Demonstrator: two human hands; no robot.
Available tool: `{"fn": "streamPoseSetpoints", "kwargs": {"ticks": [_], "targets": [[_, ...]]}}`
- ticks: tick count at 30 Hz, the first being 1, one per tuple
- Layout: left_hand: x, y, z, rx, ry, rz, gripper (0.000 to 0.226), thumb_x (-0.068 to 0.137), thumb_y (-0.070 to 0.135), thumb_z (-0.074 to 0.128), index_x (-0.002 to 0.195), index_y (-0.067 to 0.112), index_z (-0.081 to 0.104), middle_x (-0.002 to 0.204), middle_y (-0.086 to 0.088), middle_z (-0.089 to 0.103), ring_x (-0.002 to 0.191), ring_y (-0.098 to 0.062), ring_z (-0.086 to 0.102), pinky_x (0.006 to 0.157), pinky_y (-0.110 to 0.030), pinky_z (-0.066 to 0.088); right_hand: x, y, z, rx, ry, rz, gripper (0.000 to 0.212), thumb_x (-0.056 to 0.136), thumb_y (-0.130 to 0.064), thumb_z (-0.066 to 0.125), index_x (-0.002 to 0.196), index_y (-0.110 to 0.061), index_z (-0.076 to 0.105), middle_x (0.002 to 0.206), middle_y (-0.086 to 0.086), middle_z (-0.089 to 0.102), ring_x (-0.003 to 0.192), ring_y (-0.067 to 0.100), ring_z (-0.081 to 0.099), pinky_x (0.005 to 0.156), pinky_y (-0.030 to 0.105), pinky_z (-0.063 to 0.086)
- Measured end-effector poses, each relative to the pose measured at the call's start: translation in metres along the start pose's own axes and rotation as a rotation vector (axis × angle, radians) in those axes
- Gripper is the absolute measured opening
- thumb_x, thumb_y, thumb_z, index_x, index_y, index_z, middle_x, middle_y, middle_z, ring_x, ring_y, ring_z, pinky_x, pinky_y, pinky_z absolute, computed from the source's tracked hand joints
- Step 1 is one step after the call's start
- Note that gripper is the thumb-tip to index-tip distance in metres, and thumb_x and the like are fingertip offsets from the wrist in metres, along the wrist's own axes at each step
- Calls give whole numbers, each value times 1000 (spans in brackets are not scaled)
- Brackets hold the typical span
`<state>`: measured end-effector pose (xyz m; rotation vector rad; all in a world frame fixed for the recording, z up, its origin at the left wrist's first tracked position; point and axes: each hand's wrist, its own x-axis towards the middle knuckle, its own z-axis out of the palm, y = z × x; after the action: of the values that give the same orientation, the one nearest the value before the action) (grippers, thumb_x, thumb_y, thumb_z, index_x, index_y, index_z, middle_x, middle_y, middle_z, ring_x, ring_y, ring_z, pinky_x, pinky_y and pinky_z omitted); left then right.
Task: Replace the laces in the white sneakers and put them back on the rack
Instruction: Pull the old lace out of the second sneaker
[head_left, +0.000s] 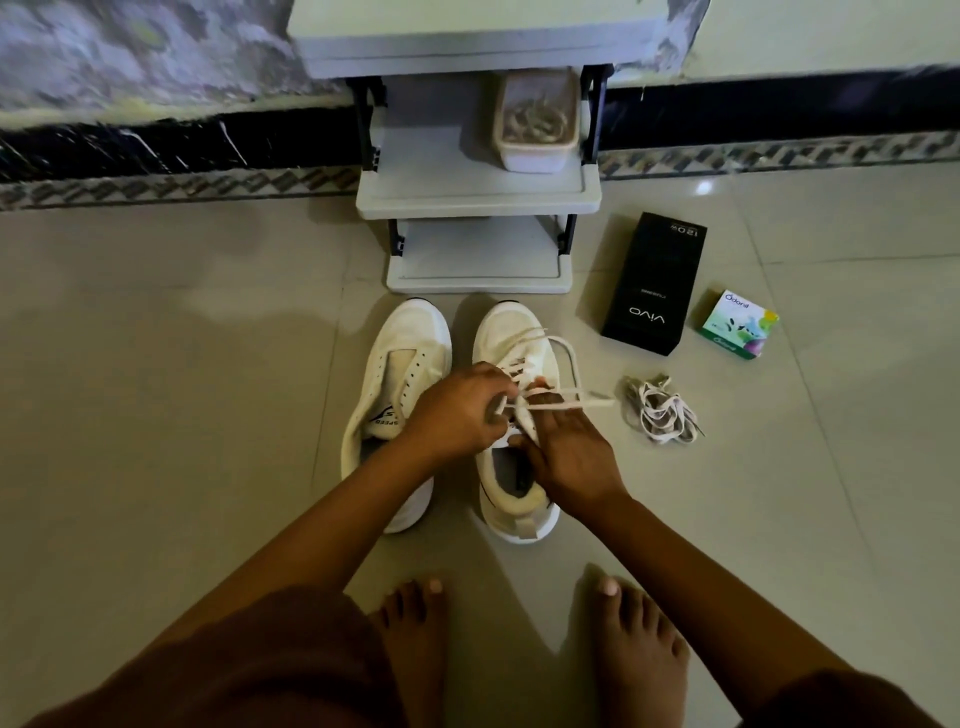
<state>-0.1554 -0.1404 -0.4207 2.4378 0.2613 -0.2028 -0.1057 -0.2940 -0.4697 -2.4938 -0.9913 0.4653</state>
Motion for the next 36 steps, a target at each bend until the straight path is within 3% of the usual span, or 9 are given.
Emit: {"fn": "streamPoseSetpoints", "kwargs": {"ticks": [7,13,17,20,23,26,29,33,36], "targets": [[4,5,4,130,111,-19,15,89,21,58,93,11,67,102,-5,61,91,-22,59,76,-30,48,2,2,2,23,-24,17,60,94,-47,42,146,-18,32,150,4,36,134,24,37,108,29,30],[1,36,-19,-542,27,-94,10,93,9,55,92,5,65,88,-2,63,82,-7,58,79,-14,47,-2,2,1,-30,6,-16,63,91,-48,35,141,-11,40,145,12,43,133,29,41,107,32,32],[4,20,-15,-188,62,-42,14,88,16,62,100,10,66,107,-3,62,100,-16,58,92,-34,48,0,0,0,47,57,-20,49,89,-29,57,131,-5,51,133,15,54,121,30,53,99,32,41],[0,6,-5,20,-110,-58,36,84,20,65,120,17,60,130,-3,53,116,-20,51,98,-35,43,0,3,5,23,60,-55,52,87,-35,45,122,2,58,121,20,62,111,32,61,97,42,46],[-6,3,6,137,26,-17,27,87,26,59,112,16,65,125,-3,58,109,-22,56,90,-34,47,1,2,5,-5,56,-60,56,85,-38,42,119,3,59,118,20,64,109,32,62,96,42,46],[-2,7,5,107,123,-34,23,86,26,52,93,13,70,106,-5,65,95,-24,61,80,-32,49,2,5,7,-21,34,-91,58,86,-38,42,121,5,58,120,22,62,111,33,61,96,43,48],[6,26,-8,-70,88,-17,9,84,13,64,88,11,72,102,-4,66,95,-20,61,85,-31,48,0,7,7,61,32,-98,51,89,-33,44,119,5,60,118,22,63,110,35,61,93,45,51],[7,36,-17,-225,67,-25,8,86,15,65,93,14,70,108,-3,66,103,-17,60,92,-31,48,-3,3,4,196,155,-72,36,88,-24,60,114,1,63,111,17,66,104,32,63,96,35,46],[5,23,-13,-104,16,-24,23,86,19,66,109,17,66,122,-2,62,114,-19,55,98,-33,44,-3,4,5,133,167,-108,50,90,-38,48,121,-1,59,117,17,64,107,31,62,96,36,45]]}}
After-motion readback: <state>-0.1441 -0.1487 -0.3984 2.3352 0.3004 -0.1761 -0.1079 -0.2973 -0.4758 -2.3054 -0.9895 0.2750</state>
